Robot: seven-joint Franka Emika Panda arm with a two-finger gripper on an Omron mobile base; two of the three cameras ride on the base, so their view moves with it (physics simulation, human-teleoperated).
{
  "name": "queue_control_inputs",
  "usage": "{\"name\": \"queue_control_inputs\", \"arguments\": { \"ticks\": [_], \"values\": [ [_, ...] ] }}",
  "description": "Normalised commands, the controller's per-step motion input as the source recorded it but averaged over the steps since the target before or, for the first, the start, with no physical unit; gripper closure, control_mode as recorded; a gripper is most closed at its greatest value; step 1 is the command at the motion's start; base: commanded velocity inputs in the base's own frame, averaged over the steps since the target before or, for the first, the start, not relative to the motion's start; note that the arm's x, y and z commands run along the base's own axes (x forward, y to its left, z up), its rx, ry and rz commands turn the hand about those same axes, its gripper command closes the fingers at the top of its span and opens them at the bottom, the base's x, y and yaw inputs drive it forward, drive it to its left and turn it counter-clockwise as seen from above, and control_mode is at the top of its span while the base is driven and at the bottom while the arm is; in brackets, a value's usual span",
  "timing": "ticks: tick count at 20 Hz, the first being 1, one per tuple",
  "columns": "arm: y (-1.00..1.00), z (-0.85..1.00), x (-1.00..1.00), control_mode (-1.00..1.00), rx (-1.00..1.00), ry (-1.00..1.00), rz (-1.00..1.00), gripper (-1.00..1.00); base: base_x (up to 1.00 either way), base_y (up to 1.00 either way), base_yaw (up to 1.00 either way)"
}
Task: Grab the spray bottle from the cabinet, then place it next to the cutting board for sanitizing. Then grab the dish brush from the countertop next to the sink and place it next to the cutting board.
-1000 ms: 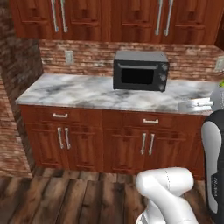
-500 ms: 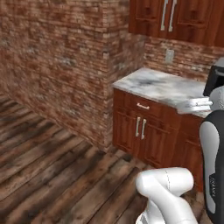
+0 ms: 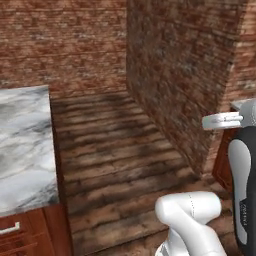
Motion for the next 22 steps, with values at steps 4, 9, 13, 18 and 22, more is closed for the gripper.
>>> {"name": "queue_control_inputs", "arguments": {
  "ticks": [4,9,13,18,22],
  "values": [
    [0.00,0.00,0.00,1.00,0.00,0.00,0.00,-1.00,0.07,-0.45,0.85],
    [0.00,0.00,0.00,1.00,0.00,0.00,0.00,-1.00,0.28,-0.28,0.85],
    [0.00,0.00,0.00,1.00,0.00,0.00,0.00,-1.00,0.14,0.00,0.73],
    [0.00,0.00,0.00,1.00,0.00,0.00,0.00,-1.00,-0.02,0.79,0.14],
    [0.00,0.00,0.00,1.00,0.00,0.00,0.00,-1.00,-0.04,1.00,-0.04]
  ]
}}
